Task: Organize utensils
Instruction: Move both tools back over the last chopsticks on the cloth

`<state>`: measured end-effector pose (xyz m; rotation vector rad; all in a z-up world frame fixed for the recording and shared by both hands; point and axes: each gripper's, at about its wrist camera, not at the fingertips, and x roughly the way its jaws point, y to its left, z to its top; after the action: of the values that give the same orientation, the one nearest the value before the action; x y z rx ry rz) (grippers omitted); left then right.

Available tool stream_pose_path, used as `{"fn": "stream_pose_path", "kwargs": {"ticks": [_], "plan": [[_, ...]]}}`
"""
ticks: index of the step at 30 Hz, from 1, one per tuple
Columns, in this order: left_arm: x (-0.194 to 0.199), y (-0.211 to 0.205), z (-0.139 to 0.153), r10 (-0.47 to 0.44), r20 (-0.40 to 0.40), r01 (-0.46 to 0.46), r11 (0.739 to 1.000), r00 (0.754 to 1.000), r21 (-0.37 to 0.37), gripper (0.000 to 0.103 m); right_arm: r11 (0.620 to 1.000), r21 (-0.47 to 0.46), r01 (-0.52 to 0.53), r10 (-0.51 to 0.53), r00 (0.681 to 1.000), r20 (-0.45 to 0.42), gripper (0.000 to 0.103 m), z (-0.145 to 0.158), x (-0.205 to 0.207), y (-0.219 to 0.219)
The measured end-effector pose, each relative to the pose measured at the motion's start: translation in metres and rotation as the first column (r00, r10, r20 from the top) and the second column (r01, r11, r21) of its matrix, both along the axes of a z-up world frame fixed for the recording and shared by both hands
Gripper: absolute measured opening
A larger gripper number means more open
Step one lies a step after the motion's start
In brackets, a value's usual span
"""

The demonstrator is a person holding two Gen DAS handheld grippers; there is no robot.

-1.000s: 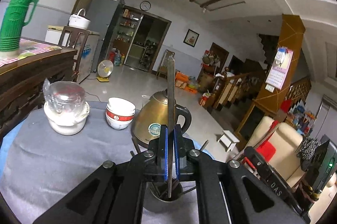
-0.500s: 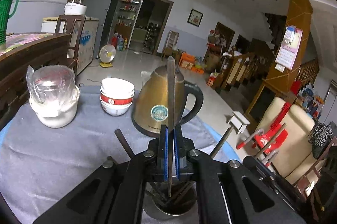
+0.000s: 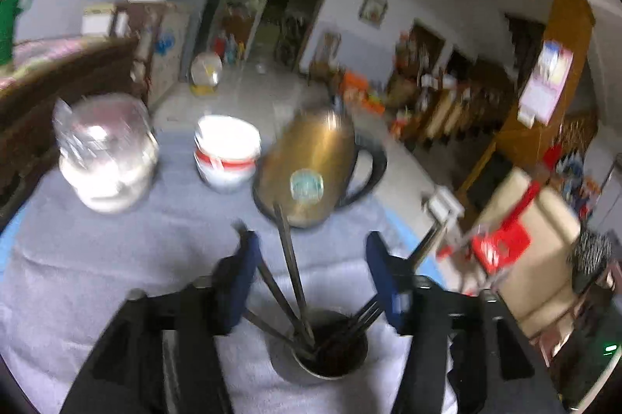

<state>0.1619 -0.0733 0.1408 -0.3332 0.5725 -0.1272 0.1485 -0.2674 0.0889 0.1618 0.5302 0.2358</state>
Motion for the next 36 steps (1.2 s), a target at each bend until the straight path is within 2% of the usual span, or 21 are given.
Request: {"fn": "stream_pose_path", "kwargs": {"ticks": [2, 4, 6, 9, 12, 15, 17, 20, 23, 24, 26, 28, 31, 36], "plan": [[-0.015, 0.01, 0.015, 0.007, 0.039, -0.007, 1.0, 0.999, -0.007, 0.061, 1.0, 0.015, 0.02, -0.021, 0.999, 0.04, 0.076, 0.009, -0.013, -0.005], [-0.04, 0.025, 0.031, 0.019, 0.082, -0.016, 0.999, 0.996, -0.03, 0.065, 0.999, 0.012, 0.032, -0.033, 0.997, 0.076, 0.076, 0.019, -0.03, -0.007], [-0.066, 0.042, 0.039, 0.052, 0.124, -0.046, 0.998, 0.991, -0.048, 0.075, 0.999, 0.01, 0.033, -0.034, 0.996, 0.079, 0.076, 0.024, -0.042, -0.008], [-0.095, 0.066, 0.036, 0.109, 0.143, -0.103, 0.993, 0.984, -0.049, 0.084, 1.0, -0.001, 0.01, -0.009, 0.998, 0.066, 0.076, 0.021, -0.067, -0.004], [-0.115, 0.088, 0.01, 0.158, 0.078, -0.158, 0.987, 0.984, -0.011, 0.085, 0.998, -0.038, -0.051, 0.051, 0.999, 0.002, 0.076, 0.001, -0.086, 0.009], [-0.125, 0.106, -0.038, 0.186, -0.06, -0.185, 0.982, 0.981, 0.02, 0.085, 0.988, -0.073, -0.136, 0.127, 0.986, -0.111, 0.076, -0.034, -0.098, 0.03], [-0.13, 0.114, -0.067, 0.211, -0.146, -0.207, 0.977, 0.967, 0.04, 0.085, 0.979, -0.074, -0.191, 0.174, 0.966, -0.191, 0.076, -0.055, -0.099, 0.042], [-0.137, 0.125, -0.109, 0.232, -0.288, -0.228, 0.972, 0.929, 0.048, 0.085, 0.958, -0.033, -0.284, 0.258, 0.909, -0.327, 0.076, -0.084, -0.093, 0.061], [-0.146, 0.134, -0.135, 0.262, -0.365, -0.263, 0.964, 0.893, 0.048, 0.085, 0.943, 0.025, -0.333, 0.311, 0.852, -0.421, 0.073, -0.106, -0.081, 0.079], [-0.148, 0.136, -0.141, 0.269, -0.382, -0.272, 0.961, 0.884, 0.047, 0.085, 0.938, 0.046, -0.344, 0.328, 0.835, -0.441, 0.055, -0.111, -0.076, 0.084], [-0.151, 0.137, -0.147, 0.274, -0.4, -0.277, 0.959, 0.875, 0.052, 0.085, 0.935, 0.071, -0.348, 0.337, 0.803, -0.491, 0.037, -0.119, -0.064, 0.096], [-0.154, 0.138, -0.149, 0.281, -0.409, -0.28, 0.958, 0.868, 0.063, 0.085, 0.926, 0.096, -0.366, 0.36, 0.778, -0.515, 0.038, -0.124, -0.053, 0.11], [-0.156, 0.137, -0.152, 0.277, -0.418, -0.277, 0.959, 0.865, 0.063, 0.085, 0.917, 0.102, -0.386, 0.378, 0.757, -0.533, 0.038, -0.128, -0.043, 0.13], [-0.159, 0.138, -0.155, 0.263, -0.431, -0.267, 0.962, 0.863, 0.052, 0.085, 0.923, 0.039, -0.383, 0.335, 0.75, -0.57, 0.037, -0.137, -0.03, 0.154]]}}
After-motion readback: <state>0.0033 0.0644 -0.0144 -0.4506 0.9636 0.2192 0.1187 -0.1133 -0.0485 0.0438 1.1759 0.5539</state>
